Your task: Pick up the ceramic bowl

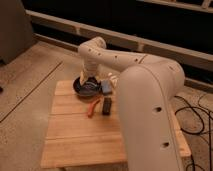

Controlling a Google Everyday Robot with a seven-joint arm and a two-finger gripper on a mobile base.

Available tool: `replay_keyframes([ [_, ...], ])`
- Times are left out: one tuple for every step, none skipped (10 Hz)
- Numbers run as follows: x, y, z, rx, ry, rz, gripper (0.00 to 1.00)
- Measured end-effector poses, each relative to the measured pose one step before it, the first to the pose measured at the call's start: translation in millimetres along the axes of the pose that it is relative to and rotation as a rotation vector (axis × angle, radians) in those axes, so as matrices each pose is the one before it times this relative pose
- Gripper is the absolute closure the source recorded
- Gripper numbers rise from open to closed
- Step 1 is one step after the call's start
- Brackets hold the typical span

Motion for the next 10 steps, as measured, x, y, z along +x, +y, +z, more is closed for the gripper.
replay_keyframes([
  [-4.05,-6.39,12.53,-0.04179,0.01537,0.04729,0.35],
  [-0.58,-4.4,5.58,-0.01278,0.01066,0.02105,0.35],
  [1.01,-8.34,10.79,-0.01433,0.02496,0.0342,0.35],
  [0.97,-8.59,10.49,-0.02003,0.02452,0.03793,0.35],
  [-0.56,-3.1,4.72,-0.01863,0.00841,0.02085,0.35],
  [-1.34,-3.51,4.95,-0.02094,0.0094,0.01727,0.35],
  [-1.16,0.24,6.7,-0.01666,0.01361,0.00611,0.35],
  [-0.07,1.16,5.35,-0.00744,0.01187,0.00104,0.35],
  [1.07,-2.02,8.01,-0.00864,0.01965,0.00752,0.35],
  [1.42,-4.6,7.14,-0.00242,0.01975,0.01007,0.35],
])
